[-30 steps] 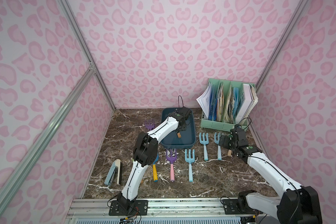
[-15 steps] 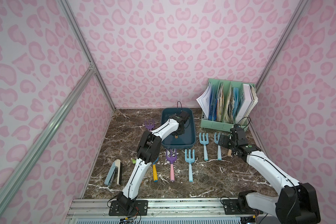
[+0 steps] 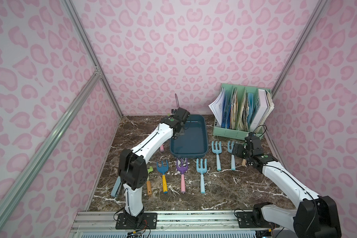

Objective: Take the hand rake out of the storage box
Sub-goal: Pick up the rake from the storage box, then place the rake at the center of the board.

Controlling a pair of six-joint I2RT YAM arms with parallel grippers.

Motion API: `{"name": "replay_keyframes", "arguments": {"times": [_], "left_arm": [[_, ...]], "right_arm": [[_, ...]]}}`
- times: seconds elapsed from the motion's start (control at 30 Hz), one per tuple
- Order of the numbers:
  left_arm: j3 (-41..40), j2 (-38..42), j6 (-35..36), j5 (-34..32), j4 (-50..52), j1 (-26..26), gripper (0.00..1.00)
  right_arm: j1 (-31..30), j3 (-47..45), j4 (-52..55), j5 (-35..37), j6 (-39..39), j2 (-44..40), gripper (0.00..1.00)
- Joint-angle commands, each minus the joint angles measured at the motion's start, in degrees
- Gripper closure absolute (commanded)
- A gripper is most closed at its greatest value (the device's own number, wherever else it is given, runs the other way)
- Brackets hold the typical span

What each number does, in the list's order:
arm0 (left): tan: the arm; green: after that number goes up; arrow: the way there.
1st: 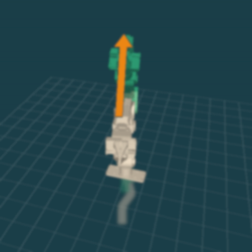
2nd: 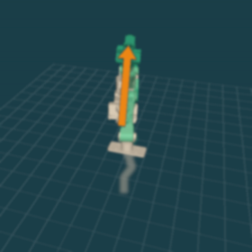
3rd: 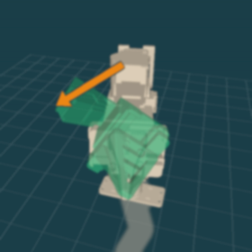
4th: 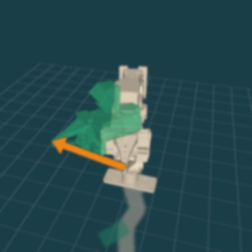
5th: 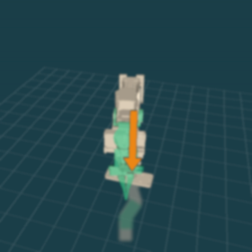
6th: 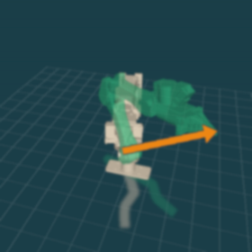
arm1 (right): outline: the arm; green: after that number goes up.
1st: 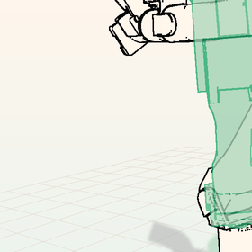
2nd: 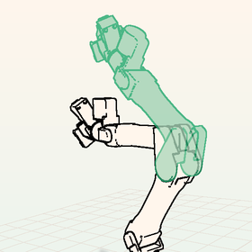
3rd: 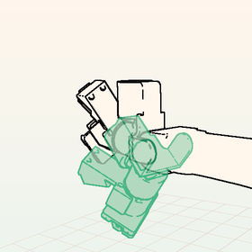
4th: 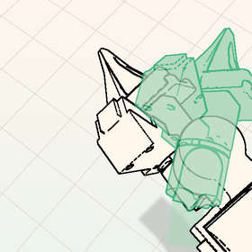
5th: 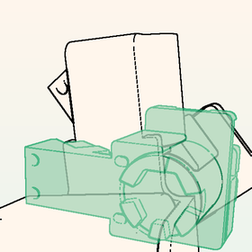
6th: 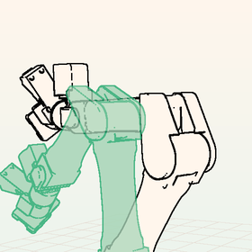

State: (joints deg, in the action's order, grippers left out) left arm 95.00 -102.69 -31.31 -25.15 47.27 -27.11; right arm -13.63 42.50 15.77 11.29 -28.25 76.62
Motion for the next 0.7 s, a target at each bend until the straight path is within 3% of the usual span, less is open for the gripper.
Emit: {"name": "replay_keyframes", "arguments": {"times": [0.0, 0.07, 0.17, 0.27, 0.47, 0.67], "left_arm": [[-13.28, 8.43, 2.28, -1.84, -6.41, 6.83, 0.89], [-20.72, 10.66, 2.88, -3.55, -11.11, 11.49, 0.89], [-24.28, 7.84, 3.89, -0.95, -14.37, 16.96, 0.93], [-23.11, 2.7, 6.54, 4.23, -16.86, 18.79, 0.95], [-17.32, -6.82, 10.9, 8.5, -16.39, 21.17, 0.96], [-14.17, -10.81, 8.04, 12.97, -10.49, 25.32, 0.89]], "right_arm": [[0.04, -0.23, -2.84, -1.0, -0.23, -0.51, 0.02], [0.03, -0.57, -3.26, -1.26, -0.31, -0.68, 0.02], [0.04, -0.28, -3.18, -0.72, -0.36, -0.18, 0.02], [0.01, 0.03, -2.63, -0.13, -0.52, 0.37, 0.02], [0.03, -0.22, -2.92, 0.05, -0.49, 0.38, 0.02], [0.0, 0.39, -2.67, 0.66, -0.58, 2.02, 0.02]]}}
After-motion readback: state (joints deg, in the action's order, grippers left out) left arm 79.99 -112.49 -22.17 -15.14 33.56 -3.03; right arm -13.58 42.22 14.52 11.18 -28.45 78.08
